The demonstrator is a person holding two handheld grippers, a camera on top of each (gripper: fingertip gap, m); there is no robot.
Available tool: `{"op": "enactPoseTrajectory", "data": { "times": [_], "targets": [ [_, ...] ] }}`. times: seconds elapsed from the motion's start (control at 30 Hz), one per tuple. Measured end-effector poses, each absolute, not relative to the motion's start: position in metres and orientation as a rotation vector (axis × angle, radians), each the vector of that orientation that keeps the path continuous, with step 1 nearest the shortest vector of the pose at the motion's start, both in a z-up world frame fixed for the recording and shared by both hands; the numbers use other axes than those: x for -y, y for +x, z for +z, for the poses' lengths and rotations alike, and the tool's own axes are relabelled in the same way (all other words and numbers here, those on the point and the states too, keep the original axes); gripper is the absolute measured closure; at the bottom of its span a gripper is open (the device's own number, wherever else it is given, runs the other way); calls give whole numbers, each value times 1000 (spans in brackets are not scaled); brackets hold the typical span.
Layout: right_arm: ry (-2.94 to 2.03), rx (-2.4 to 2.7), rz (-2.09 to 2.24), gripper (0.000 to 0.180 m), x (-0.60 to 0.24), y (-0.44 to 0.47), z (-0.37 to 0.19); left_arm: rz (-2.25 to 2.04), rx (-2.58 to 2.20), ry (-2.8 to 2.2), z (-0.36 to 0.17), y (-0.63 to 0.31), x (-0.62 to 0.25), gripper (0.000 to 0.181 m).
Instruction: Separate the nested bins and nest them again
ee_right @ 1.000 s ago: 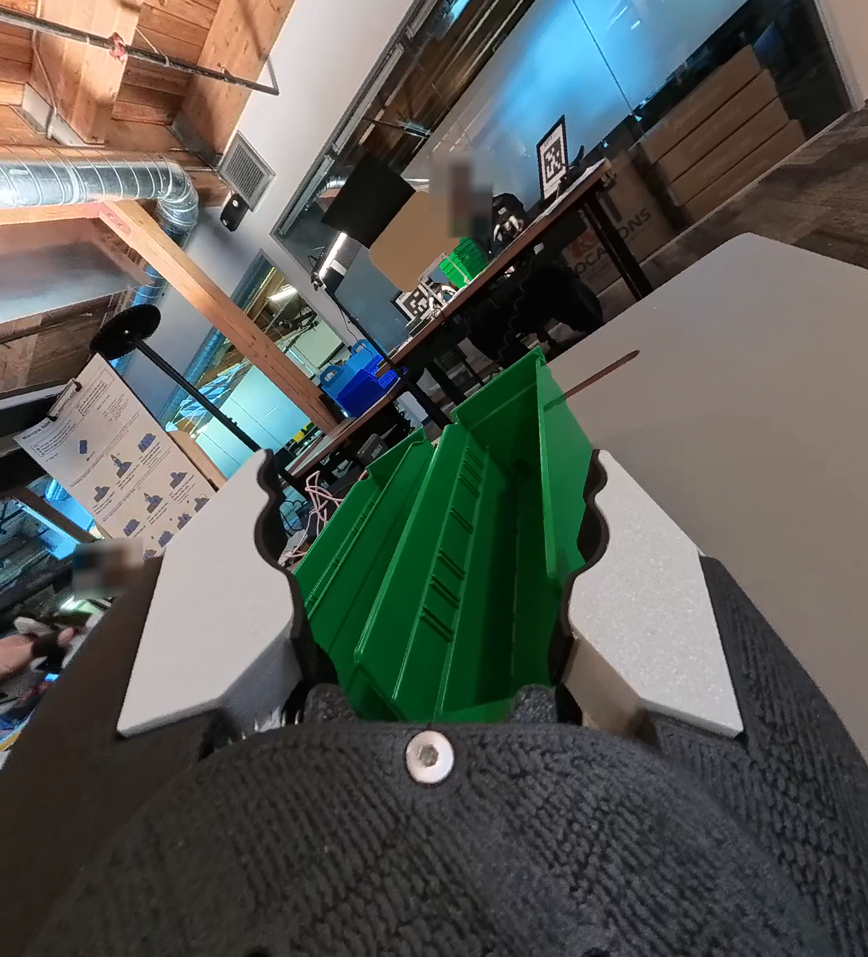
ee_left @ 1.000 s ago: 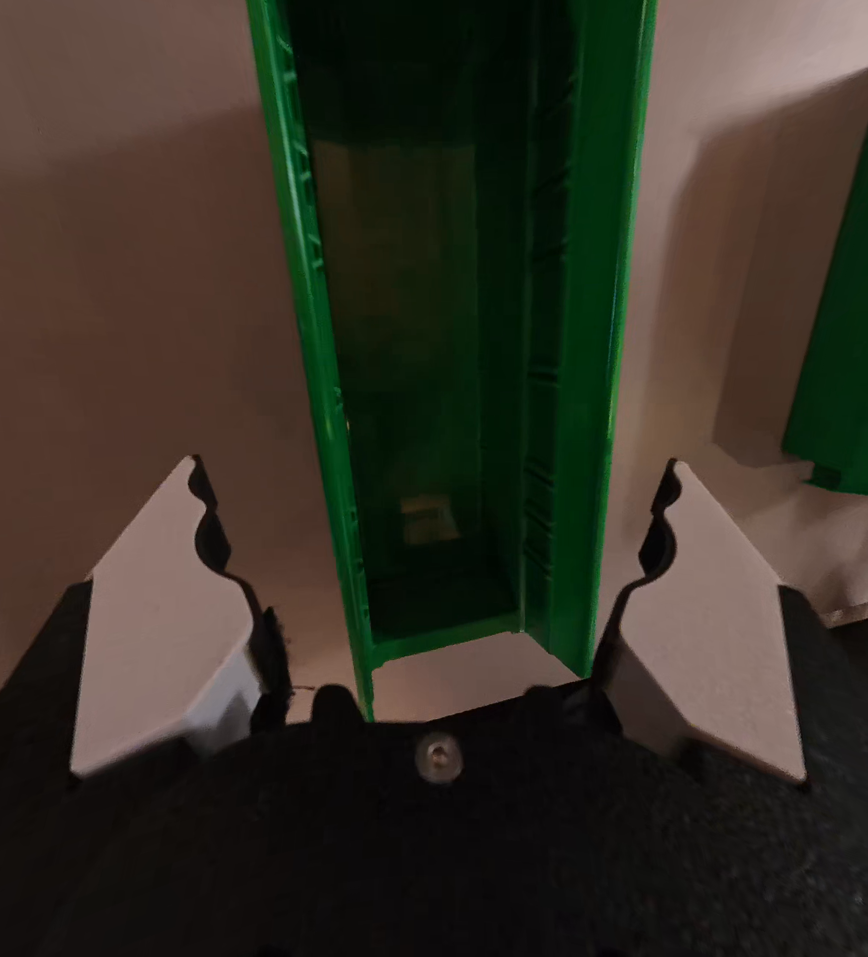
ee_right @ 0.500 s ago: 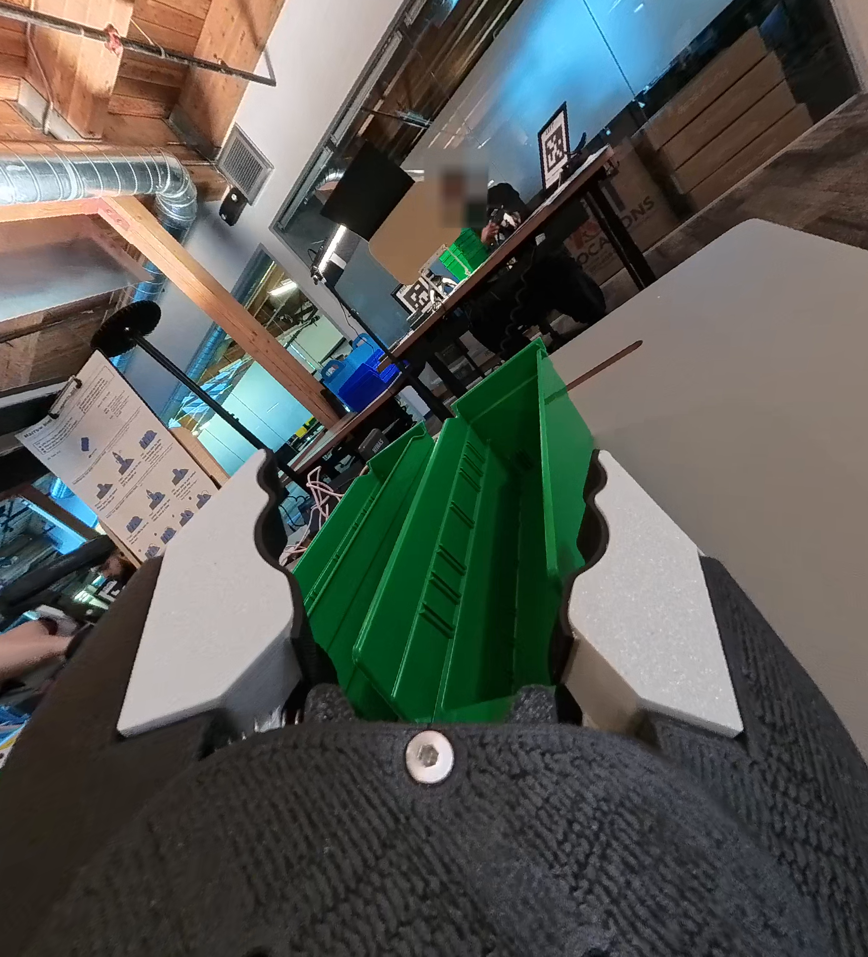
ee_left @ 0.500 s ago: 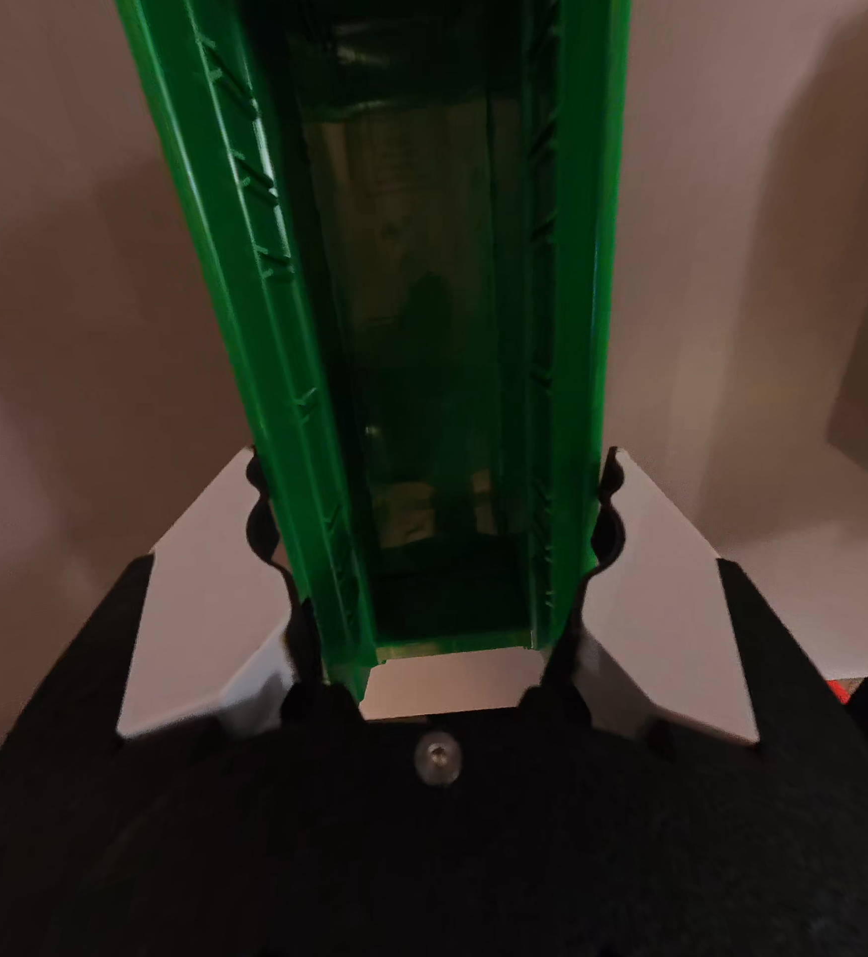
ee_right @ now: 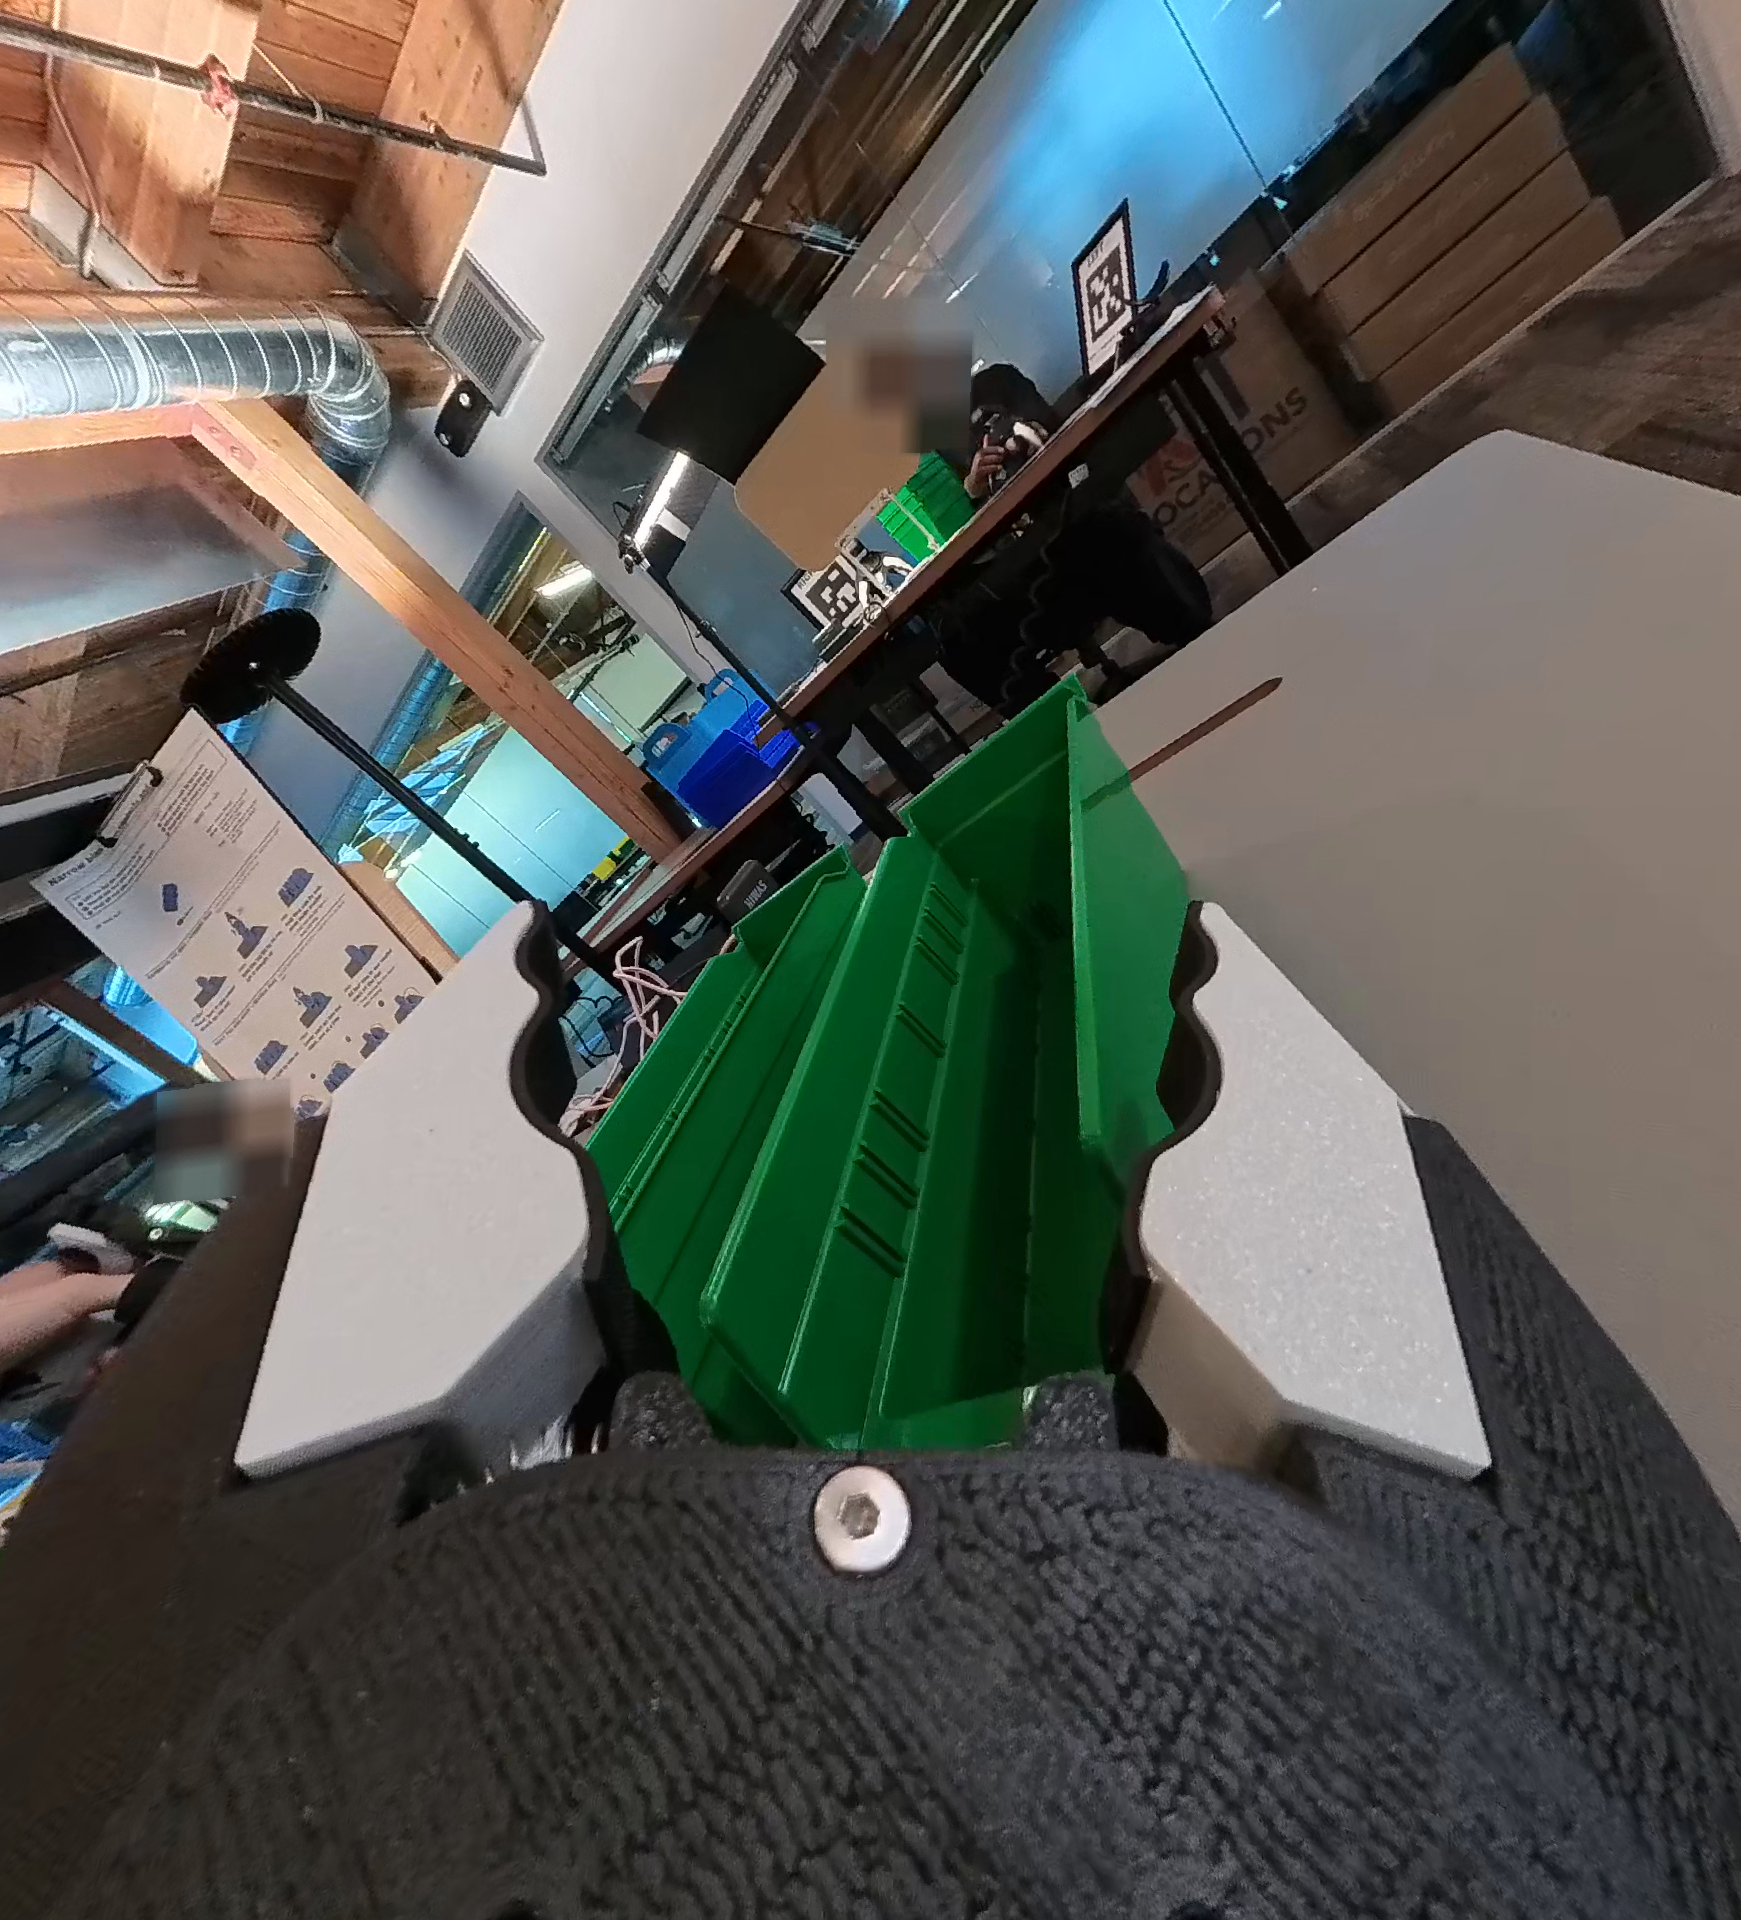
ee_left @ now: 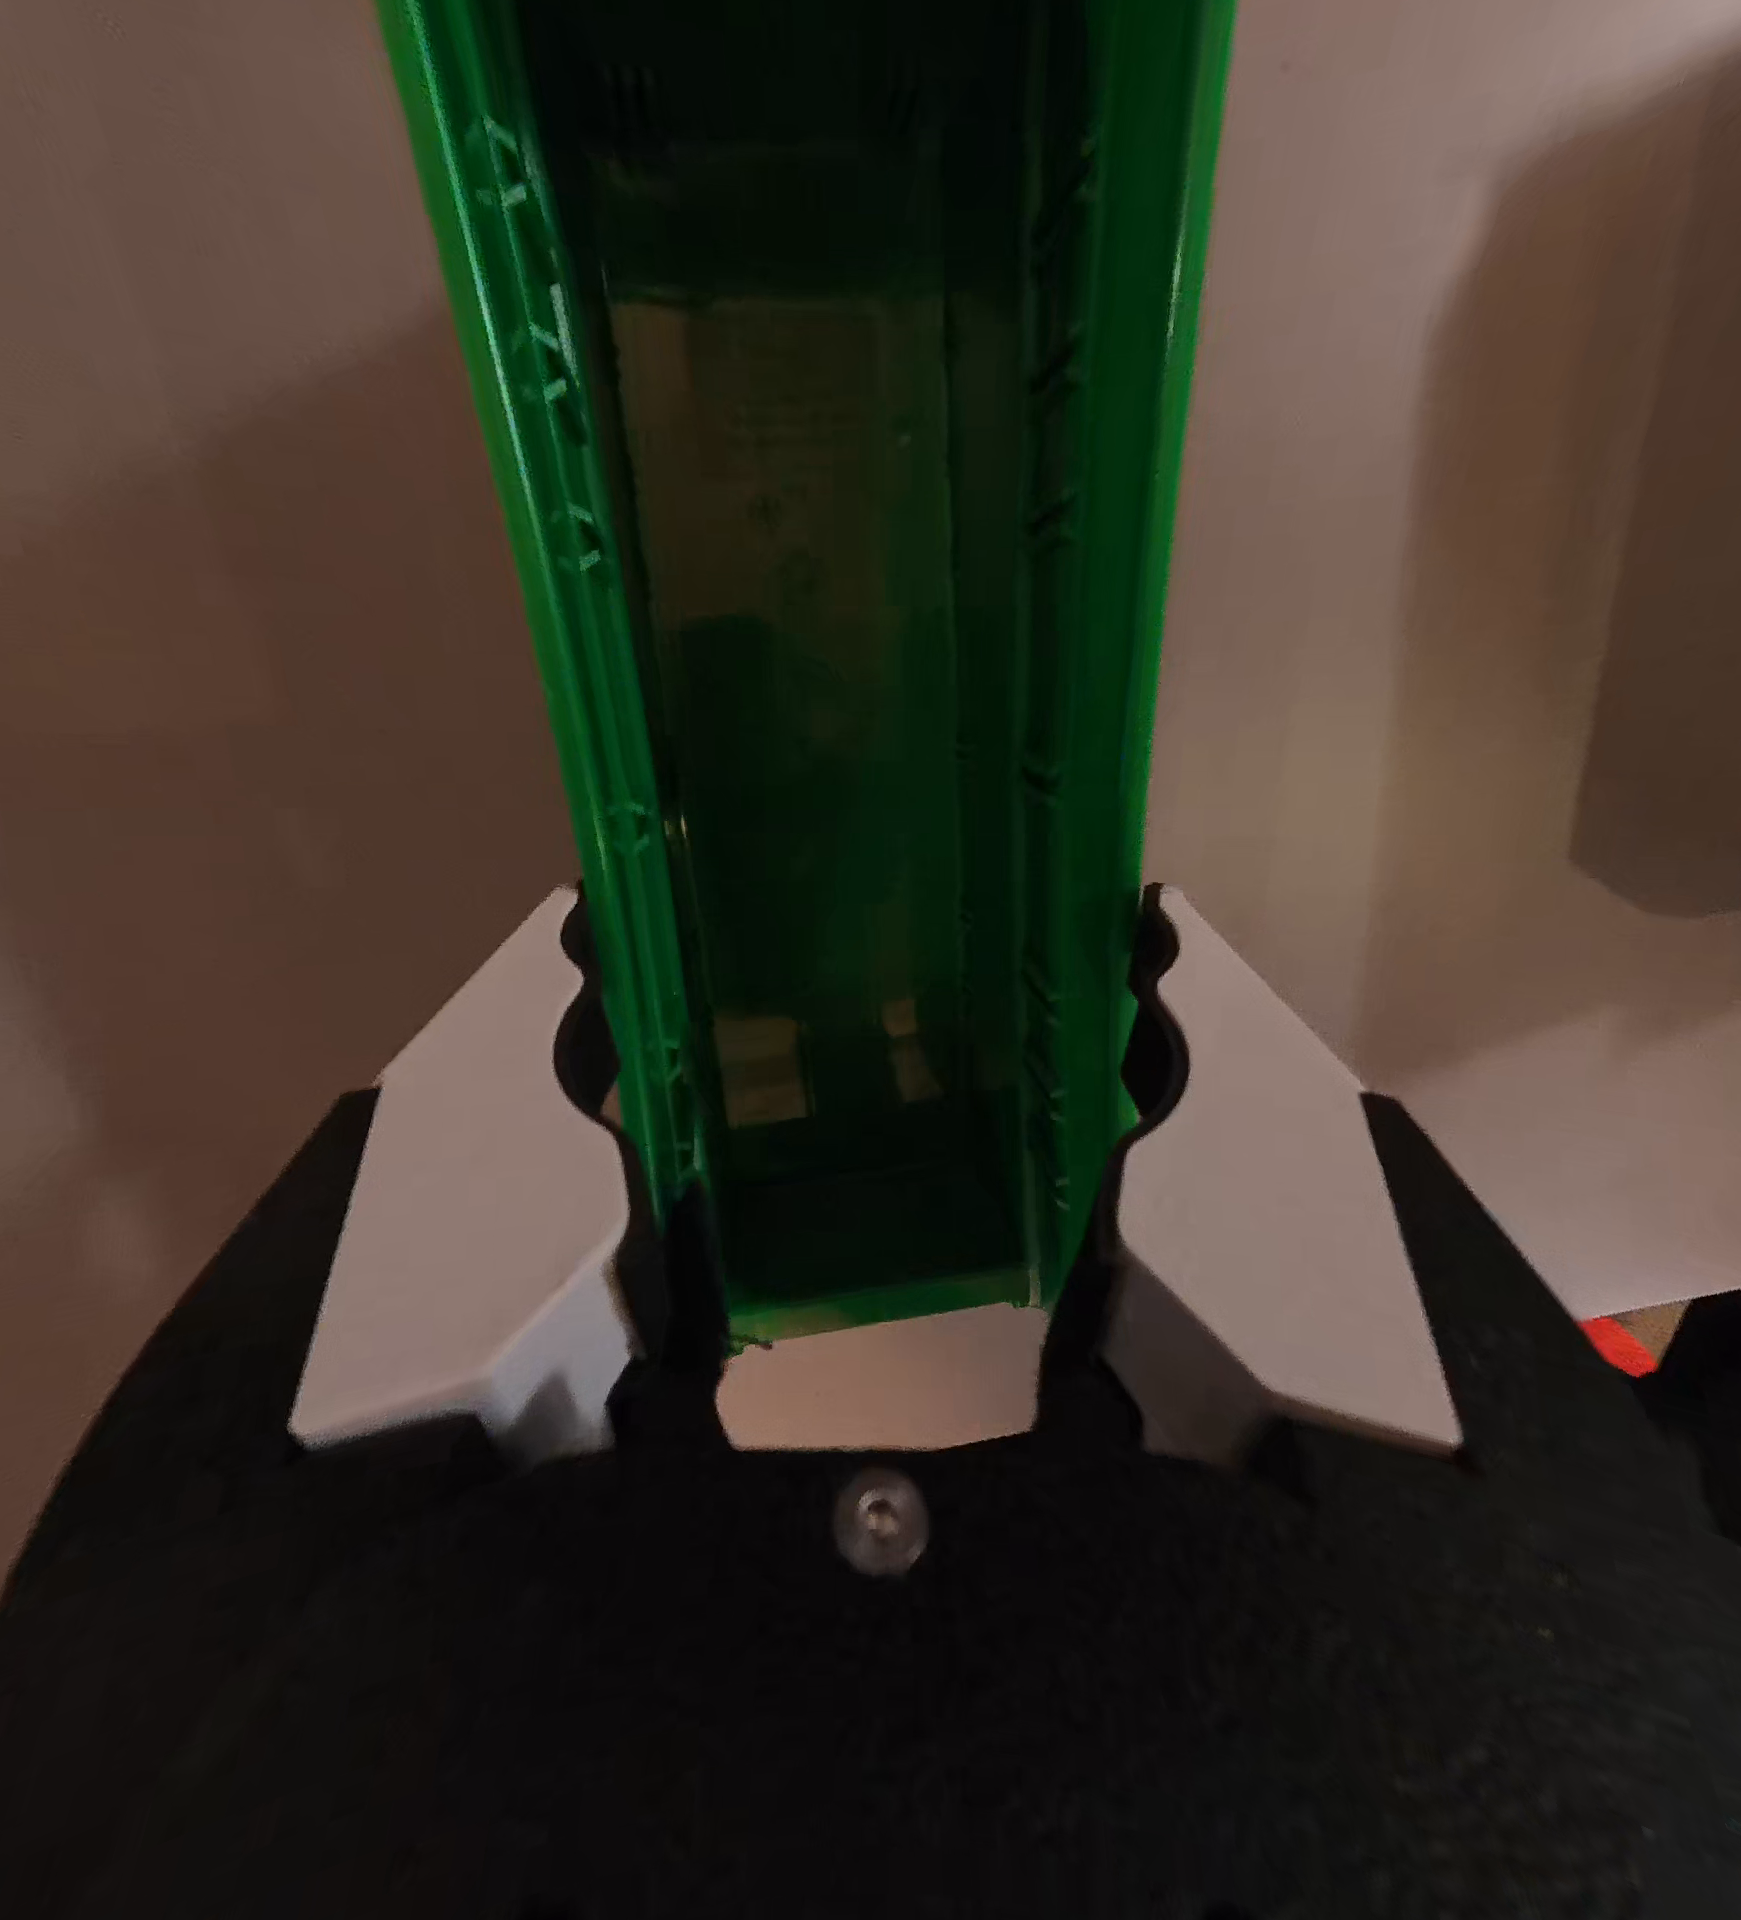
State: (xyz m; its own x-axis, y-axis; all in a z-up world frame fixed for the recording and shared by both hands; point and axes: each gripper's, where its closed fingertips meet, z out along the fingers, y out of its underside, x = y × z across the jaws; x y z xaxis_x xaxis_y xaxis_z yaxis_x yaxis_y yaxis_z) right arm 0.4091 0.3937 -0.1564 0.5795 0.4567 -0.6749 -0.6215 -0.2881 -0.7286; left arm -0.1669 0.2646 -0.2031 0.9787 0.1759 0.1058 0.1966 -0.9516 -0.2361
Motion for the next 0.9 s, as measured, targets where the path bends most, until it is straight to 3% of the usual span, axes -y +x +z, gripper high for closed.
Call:
{"op": "enactPoseTrajectory", "data": {
  "times": [0.5, 0.63, 0.8, 0.9],
  "targets": [
    [-1538, -127, 1059, 63, -394, 407, -156, 11, 312, -2826, -155, -189, -257, 81],
    [-1536, -107, 1053, 63, -393, 405, -155, 119, 315, -2866, -151, -200, -246, 82],
    [-1539, -114, 1052, 63, -394, 406, -156, -105, 415, -2822, -152, -193, -244, 82],
    [-1553, -109, 1046, 63, -394, 406, -159, 91, 391, -2862, -156, -211, -238, 82]
  ]
}}
